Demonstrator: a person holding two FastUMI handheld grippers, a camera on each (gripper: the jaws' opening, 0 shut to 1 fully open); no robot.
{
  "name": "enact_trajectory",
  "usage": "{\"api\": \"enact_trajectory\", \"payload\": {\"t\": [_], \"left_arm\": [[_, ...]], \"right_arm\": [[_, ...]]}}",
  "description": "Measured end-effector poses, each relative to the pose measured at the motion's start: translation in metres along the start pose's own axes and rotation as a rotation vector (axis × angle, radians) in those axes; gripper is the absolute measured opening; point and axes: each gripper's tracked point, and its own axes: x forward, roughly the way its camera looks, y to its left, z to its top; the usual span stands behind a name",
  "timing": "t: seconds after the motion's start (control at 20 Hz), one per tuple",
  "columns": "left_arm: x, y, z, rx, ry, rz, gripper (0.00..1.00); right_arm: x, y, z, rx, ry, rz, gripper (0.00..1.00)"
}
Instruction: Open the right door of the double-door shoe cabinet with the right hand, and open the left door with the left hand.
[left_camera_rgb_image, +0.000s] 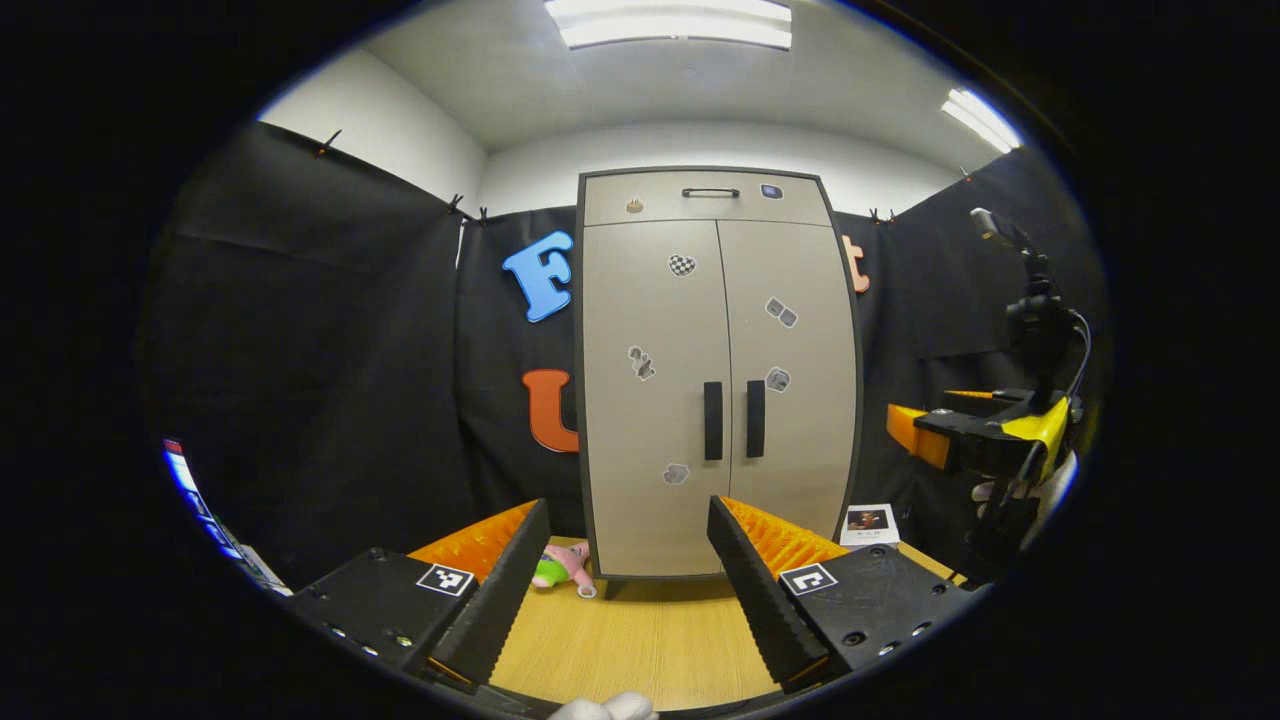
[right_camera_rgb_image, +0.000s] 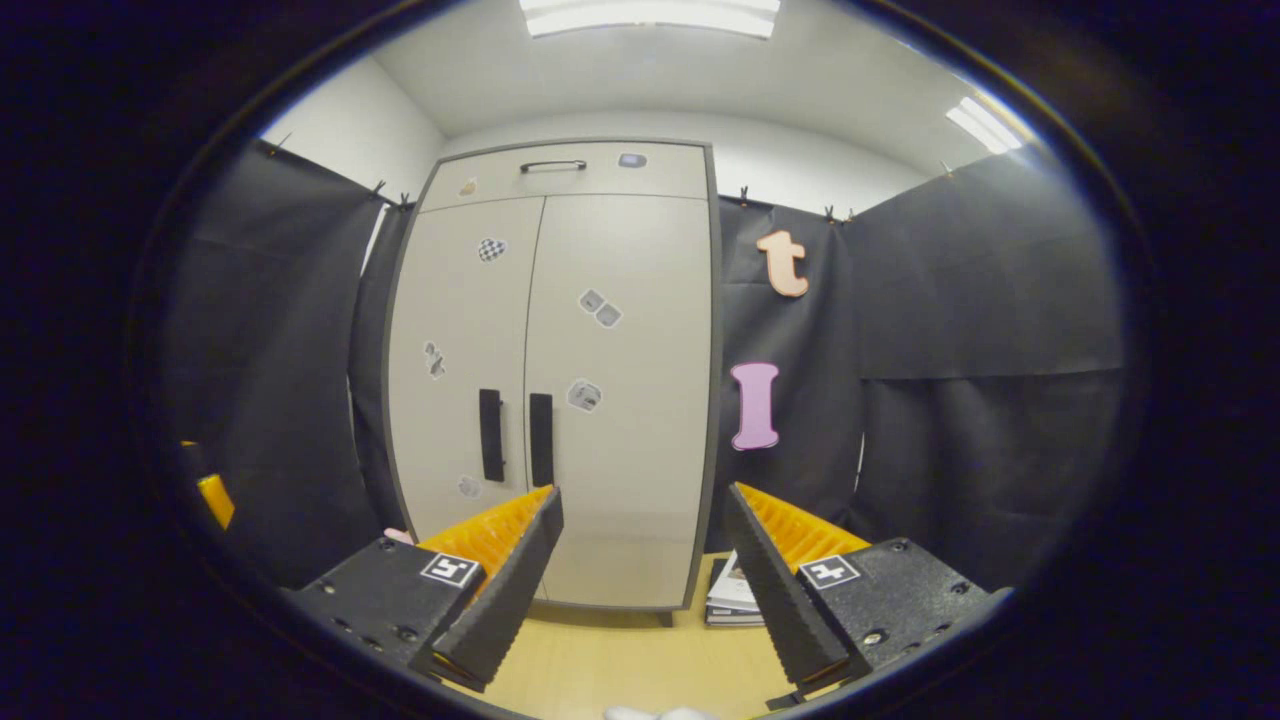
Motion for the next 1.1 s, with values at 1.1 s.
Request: {"api": "enact_trajectory", "payload": {"t": [1.1], "left_arm": [[0.023,0.047,-0.020,0.008,0.072,0.220,0.95]], "right_arm": [[0.245,0.111,-0.034,0.046,0.083,0.046,0.76]]}}
